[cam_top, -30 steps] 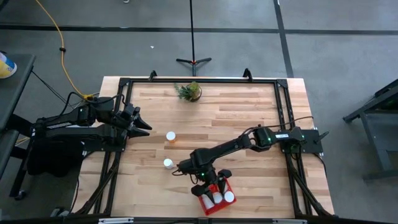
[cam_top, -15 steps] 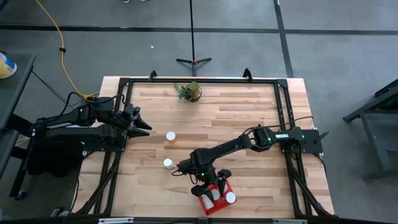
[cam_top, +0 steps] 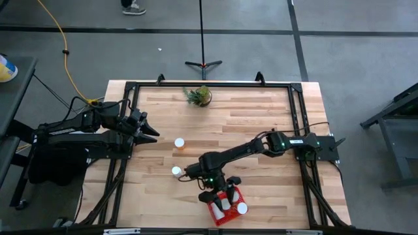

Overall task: Pick and place pill bottles into a basket
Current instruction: Put the orange pill bottle into the red bin

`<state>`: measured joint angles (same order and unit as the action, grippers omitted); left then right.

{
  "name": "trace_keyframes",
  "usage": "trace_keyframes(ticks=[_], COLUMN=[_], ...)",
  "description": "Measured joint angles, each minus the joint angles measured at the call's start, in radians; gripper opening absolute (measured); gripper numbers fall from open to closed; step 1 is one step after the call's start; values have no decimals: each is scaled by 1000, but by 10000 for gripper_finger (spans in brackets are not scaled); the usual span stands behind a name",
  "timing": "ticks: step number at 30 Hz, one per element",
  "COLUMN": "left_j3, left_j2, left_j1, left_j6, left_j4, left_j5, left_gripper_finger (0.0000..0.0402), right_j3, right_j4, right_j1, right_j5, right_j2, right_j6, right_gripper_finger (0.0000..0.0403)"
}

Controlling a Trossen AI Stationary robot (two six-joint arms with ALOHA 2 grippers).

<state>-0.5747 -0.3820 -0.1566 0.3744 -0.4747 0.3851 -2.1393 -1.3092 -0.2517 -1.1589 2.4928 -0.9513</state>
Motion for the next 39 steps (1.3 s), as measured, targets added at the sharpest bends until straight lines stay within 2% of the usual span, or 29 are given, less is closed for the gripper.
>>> trace_keyframes(ticks=[4,10,22,33,39], left_j3=[0,0,0,0,0], left_j2=[0,0,0,0,0], left_j1=[0,0,0,0,0], left_j6=[-1,-3,-3,-2,29], left_j4=[1,1,2,27,83], left_j5=[0,0,0,-4,-81], left_gripper_finger=[191,191,191,191,191], right_j3=[-84,-220,-217,-216,-216], right_j4=[-2,6,147,271,311], right_j1=[23,64,97,102,102], right_j5=[65,224,627,903,1011], right_j2=[-2,-4,-57,-70,-72], right_j6=[14,81,322,549,670], right_gripper_finger=[232,232,232,232,232])
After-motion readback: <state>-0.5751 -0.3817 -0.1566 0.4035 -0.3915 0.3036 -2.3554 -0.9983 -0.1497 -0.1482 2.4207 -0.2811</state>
